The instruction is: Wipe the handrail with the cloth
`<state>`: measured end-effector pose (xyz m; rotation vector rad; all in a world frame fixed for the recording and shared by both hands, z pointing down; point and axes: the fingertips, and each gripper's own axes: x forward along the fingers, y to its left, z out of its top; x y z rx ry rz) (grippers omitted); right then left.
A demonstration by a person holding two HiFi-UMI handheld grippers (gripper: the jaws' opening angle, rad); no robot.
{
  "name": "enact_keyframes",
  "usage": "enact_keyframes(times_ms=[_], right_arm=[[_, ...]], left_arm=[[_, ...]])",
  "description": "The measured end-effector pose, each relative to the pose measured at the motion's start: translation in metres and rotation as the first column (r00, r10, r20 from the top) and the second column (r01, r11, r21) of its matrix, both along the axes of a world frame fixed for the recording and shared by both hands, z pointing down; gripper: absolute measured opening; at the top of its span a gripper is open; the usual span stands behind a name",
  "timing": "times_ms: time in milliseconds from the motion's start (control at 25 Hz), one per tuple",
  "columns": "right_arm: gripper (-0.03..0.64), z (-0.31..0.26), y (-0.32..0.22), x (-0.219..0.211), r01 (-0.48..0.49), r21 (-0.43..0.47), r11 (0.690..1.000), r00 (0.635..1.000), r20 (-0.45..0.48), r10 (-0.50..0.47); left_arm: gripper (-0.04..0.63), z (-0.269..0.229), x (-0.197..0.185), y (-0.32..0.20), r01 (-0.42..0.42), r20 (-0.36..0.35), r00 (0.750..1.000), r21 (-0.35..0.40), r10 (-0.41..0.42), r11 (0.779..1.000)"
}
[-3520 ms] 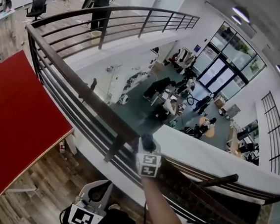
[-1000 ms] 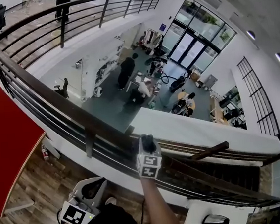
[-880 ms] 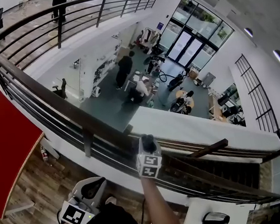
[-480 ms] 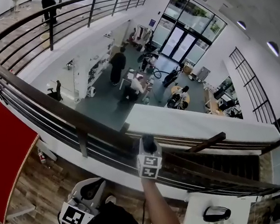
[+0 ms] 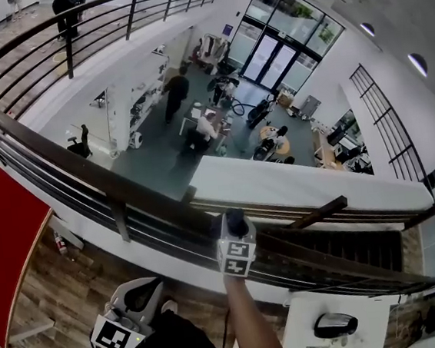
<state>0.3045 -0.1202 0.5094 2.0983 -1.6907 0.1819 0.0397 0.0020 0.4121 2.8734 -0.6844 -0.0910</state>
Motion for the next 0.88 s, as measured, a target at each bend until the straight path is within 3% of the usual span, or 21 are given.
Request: enact_keyframes(times_ms=[880], right_arm=[[0.121, -0.005, 0.039, 0.043, -0.008, 0.009, 1.0, 0.999, -0.037, 0.009]], left_arm=[[0.0, 0.006, 0.045, 0.02, -0.022, -0.002, 1.0, -0.015, 0.022, 1.0]])
